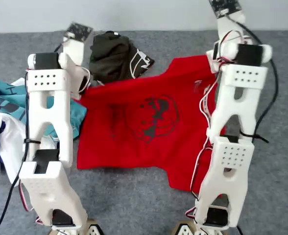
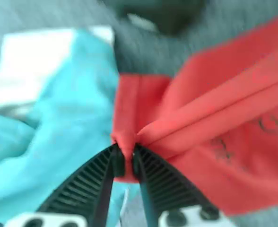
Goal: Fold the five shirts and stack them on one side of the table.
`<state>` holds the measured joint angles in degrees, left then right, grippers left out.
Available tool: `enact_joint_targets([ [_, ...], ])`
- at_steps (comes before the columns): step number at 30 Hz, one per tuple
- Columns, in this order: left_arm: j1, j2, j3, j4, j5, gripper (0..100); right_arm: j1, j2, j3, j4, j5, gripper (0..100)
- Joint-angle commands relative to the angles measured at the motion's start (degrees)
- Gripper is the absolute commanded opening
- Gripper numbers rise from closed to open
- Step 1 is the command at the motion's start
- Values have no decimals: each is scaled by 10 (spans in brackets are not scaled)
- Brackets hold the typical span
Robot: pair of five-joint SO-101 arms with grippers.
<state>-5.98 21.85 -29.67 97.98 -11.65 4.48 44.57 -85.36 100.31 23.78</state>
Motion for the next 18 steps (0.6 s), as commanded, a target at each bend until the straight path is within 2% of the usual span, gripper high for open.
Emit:
enact_joint_targets([
  [1,-9,-11,9,25,-11,14,29,-68,-3,29,6,10],
  [4,-2,-21,59,25,-13,14,36,-120,83,29,8,9],
  [14,1,-60,166,25,-10,14,16,-436,609,23,26,9],
  [18,12,-85,215,25,-10,14,-1,-555,783,-13,40,10],
])
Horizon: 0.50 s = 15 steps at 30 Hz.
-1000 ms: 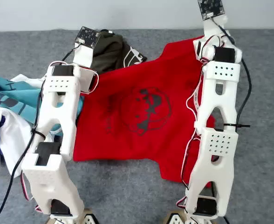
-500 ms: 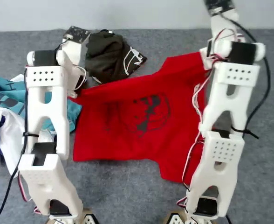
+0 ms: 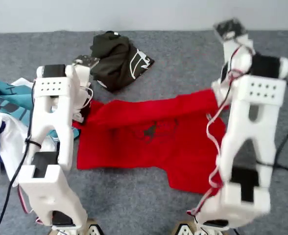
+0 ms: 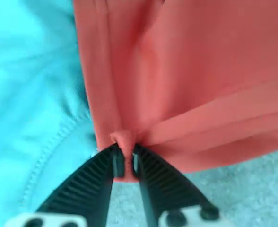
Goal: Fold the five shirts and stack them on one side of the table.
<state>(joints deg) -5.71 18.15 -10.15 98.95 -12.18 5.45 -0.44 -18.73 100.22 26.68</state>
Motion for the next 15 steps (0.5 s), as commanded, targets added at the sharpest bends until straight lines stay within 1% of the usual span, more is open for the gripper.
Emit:
enact_joint_targets([
  [1,11,-55,32,16,-4,14,-15,-133,159,-22,11,10],
  [7,14,-77,83,15,-8,14,-32,-274,368,-73,22,10],
  [11,14,-76,102,15,-8,14,-27,-325,441,-96,56,10],
  [15,14,-74,115,14,-9,14,-27,-338,492,-121,87,10],
])
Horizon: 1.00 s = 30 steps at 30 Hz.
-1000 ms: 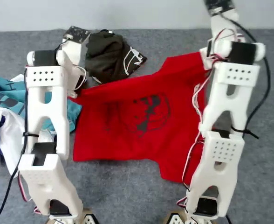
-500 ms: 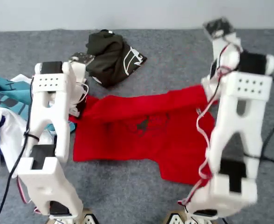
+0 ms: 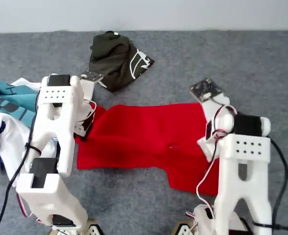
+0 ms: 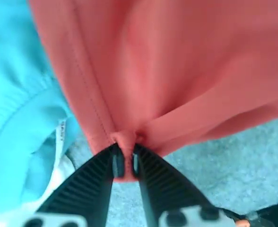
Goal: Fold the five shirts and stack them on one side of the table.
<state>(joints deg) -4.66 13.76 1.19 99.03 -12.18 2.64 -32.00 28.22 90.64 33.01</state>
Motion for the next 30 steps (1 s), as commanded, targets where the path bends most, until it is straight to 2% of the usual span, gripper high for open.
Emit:
enact_joint_targets([
  [1,4,-30,4,13,-9,14,4,-22,36,-36,30,10],
  [11,4,-30,7,13,-7,14,15,-24,95,-41,52,10],
  [19,4,-30,7,15,-6,14,92,-24,97,-28,84,10],
  [24,4,-32,13,16,-7,14,96,-24,97,-15,95,10],
  [30,53,-33,80,16,-10,14,97,-24,98,-15,95,10],
])
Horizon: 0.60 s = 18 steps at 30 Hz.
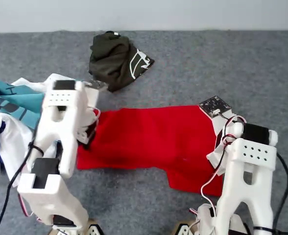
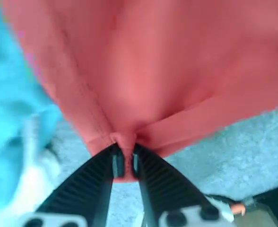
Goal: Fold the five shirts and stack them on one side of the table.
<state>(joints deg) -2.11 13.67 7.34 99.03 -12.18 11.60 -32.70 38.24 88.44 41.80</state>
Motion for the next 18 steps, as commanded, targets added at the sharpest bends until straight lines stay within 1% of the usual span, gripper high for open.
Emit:
enact_joint_targets([
  [1,36,-33,23,16,-11,14,7,-17,-3,7,7,10],
  [4,47,-33,27,15,-23,14,7,-17,11,7,8,10],
  [9,42,-29,28,15,-25,14,7,-17,53,0,8,10],
  [15,42,-32,28,15,-25,15,7,-17,60,0,7,10],
  [17,42,-33,28,15,-25,15,7,-17,60,5,4,21],
  [18,42,-33,28,15,-25,17,7,-17,60,7,4,43],
])
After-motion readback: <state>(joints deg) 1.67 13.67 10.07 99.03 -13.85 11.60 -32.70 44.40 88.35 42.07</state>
